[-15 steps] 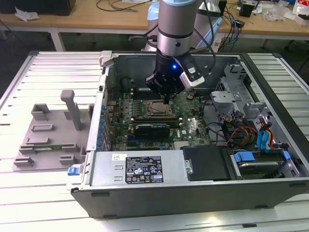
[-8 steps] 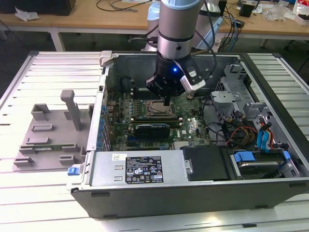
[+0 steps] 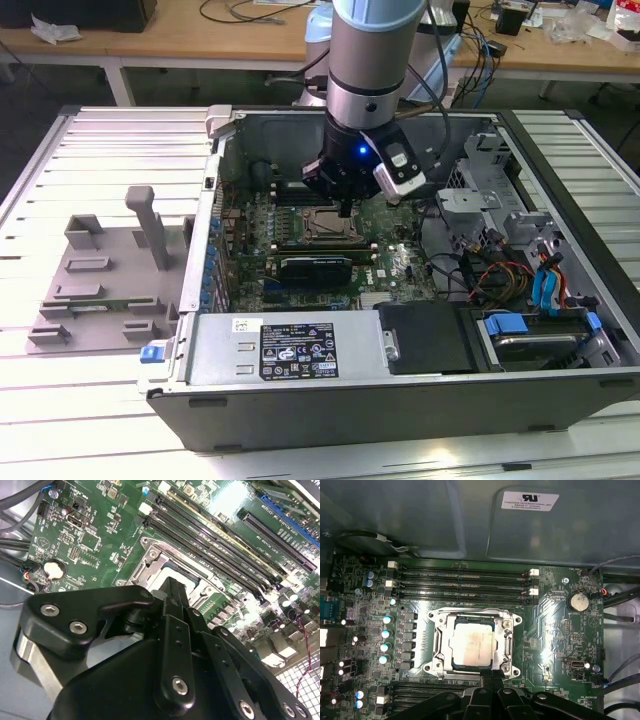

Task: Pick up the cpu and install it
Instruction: 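Install the second cpu locking lever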

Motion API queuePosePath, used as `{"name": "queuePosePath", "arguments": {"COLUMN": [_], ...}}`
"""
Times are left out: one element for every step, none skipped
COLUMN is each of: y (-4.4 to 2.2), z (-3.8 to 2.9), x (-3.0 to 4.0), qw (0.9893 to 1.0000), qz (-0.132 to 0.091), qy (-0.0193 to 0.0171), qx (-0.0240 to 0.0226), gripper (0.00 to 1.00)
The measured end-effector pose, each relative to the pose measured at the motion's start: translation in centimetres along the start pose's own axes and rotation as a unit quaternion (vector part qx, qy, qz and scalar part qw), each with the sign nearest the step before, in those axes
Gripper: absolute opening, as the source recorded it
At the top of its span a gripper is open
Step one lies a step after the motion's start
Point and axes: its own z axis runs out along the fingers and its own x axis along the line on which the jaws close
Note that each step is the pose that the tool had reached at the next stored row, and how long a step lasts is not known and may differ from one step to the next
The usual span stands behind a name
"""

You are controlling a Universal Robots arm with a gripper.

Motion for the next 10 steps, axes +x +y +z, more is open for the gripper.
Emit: {"name": "queuePosePath", "arguments": {"y": [0.0, -0.02, -0.03, -0.06, -0.17, -0.36, -0.88, -1.01, -1.06, -1.17], "z": [0.0, 0.01, 0.02, 0.04, 0.06, 0.07, 0.04, 0.04, 0.04, 0.03], "x": [0.0, 0.0, 0.0, 0.0, 0.0, 0.03, 0.07, 0.09, 0.09, 0.1], "qw": [1.0, 1.0, 1.0, 1.0, 1.0, 1.0, 1.0, 1.0, 1.0, 1.0], "qz": [0.0, 0.0, 0.0, 0.0, 0.0, 0.0, 0.0, 0.0, 0.0, 0.0], "qy": [0.0, 0.0, 0.0, 0.0, 0.0001, 0.0, 0.0, 0.0, 0.0, 0.0], "qx": [0.0, 0.0, -0.0001, 0.0, 0.0001, 0.0, 0.0, 0.0, -0.0001, 0.0], "gripper": [0.11, 0.11, 0.11, 0.11, 0.11, 0.11, 0.11, 0.11, 0.11, 0.11]}}
